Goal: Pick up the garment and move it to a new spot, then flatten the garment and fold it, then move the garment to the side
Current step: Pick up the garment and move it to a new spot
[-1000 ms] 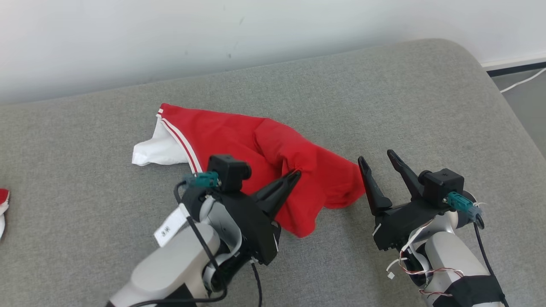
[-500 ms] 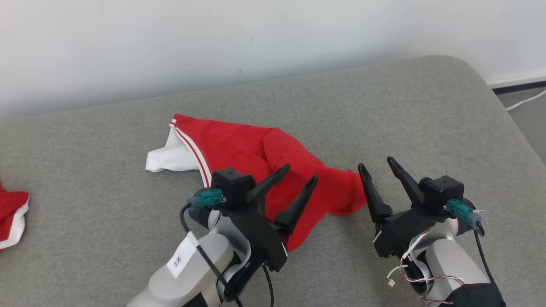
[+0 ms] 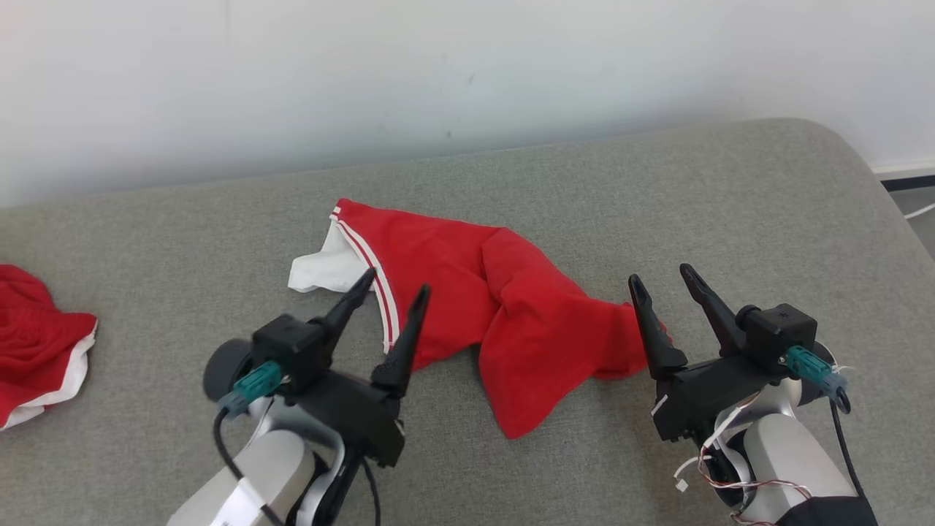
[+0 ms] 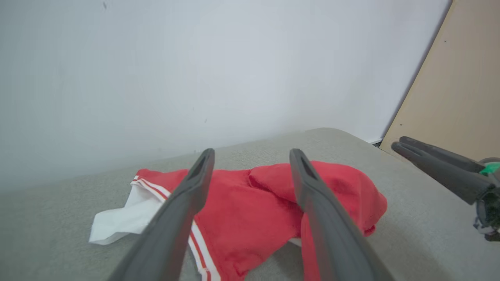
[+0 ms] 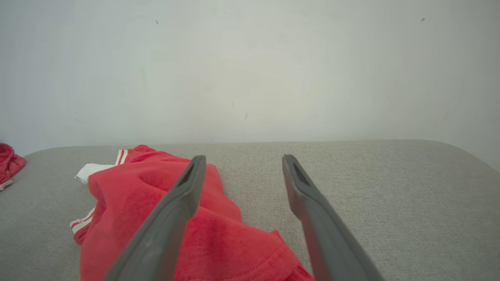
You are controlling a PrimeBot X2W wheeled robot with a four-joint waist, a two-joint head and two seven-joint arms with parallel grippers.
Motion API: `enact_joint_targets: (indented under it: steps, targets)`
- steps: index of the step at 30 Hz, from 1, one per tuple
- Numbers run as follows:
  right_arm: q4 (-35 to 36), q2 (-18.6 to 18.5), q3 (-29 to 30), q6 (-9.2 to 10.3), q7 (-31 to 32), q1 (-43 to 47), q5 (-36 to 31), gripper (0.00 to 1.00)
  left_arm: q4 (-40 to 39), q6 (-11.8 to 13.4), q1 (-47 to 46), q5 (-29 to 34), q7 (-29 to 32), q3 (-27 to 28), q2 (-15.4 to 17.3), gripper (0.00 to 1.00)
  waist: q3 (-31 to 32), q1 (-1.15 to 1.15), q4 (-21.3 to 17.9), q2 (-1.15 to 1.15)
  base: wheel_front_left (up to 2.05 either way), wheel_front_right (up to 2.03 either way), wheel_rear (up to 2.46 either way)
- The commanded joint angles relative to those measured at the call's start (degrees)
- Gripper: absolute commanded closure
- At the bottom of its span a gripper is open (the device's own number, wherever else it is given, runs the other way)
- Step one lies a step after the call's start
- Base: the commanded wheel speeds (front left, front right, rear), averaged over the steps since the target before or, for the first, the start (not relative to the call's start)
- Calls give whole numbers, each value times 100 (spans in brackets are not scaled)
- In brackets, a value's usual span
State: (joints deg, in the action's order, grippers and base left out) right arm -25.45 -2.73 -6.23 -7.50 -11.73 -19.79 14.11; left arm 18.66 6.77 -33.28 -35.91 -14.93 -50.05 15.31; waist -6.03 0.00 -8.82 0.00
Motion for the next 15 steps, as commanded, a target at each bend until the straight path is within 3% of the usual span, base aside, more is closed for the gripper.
enact_joint_targets:
  steps: [1, 15]
  targets:
    - [60, -29, 43, 2, 13, 66, -34, 0, -101, 72, 165, 96, -30, 145, 72, 0, 47, 0, 43, 0, 0, 0, 0]
    - [531, -28, 245, 2, 247, 486, -184, 0, -409, 401, 1290, 568, -32, 1150, 350, 0, 266, 0, 215, 0, 0, 0, 0]
